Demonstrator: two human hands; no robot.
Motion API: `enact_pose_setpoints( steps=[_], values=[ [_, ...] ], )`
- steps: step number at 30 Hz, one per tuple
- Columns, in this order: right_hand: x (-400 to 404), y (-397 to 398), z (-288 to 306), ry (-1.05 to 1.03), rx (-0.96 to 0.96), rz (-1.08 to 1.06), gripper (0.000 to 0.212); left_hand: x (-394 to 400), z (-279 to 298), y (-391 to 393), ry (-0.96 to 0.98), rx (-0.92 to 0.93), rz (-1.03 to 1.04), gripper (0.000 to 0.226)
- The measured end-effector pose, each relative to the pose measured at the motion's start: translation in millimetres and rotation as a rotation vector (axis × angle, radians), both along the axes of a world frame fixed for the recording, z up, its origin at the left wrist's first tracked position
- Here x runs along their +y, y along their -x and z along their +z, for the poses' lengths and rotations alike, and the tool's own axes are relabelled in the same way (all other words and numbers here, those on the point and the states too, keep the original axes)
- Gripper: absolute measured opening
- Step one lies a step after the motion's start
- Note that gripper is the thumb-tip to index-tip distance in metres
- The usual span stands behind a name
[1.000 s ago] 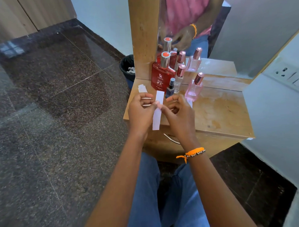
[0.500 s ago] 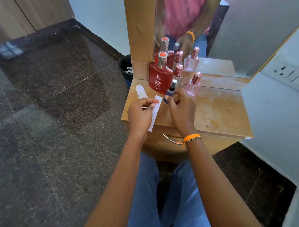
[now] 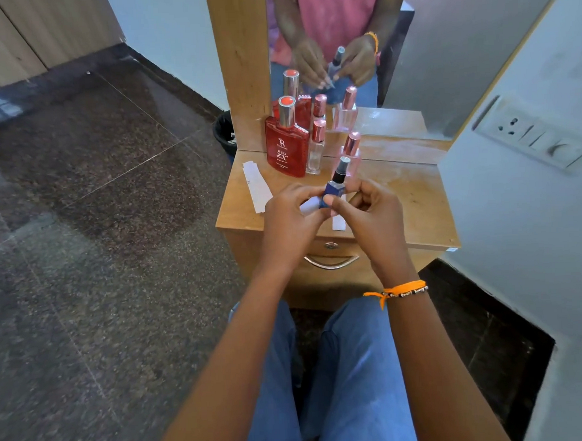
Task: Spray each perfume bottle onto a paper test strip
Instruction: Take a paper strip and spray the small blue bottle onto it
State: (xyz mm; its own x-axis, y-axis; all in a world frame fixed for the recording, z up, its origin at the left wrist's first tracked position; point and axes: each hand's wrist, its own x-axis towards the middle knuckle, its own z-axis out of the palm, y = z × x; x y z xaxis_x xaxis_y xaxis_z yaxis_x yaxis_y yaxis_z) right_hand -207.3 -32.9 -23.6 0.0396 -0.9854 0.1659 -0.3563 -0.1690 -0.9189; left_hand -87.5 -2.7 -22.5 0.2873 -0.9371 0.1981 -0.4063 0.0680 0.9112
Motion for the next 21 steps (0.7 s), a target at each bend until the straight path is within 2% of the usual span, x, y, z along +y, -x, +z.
enact_pose_setpoints(
  steps=[5, 8, 16, 21],
  values=[
    [0, 4, 10, 0.027, -0.068, -0.055, 0.023, 2, -1, 6, 0.007, -0.056, 0.034, 0.021],
    [-4, 1, 18, 0.095, -0.124, -0.104, 0.017, 3, -2, 8, -0.011, -0.07, 0.025, 0.026],
    [-7, -9, 15, 0.118, -0.179, -0.067, 0.008, 1, -2, 10, -0.018, -0.069, 0.014, 0.023],
    [-4, -13, 7, 0.132, -0.207, -0.023, 0.015, 1, -4, 11, -0.033, -0.073, 0.016, 0.023]
  ],
)
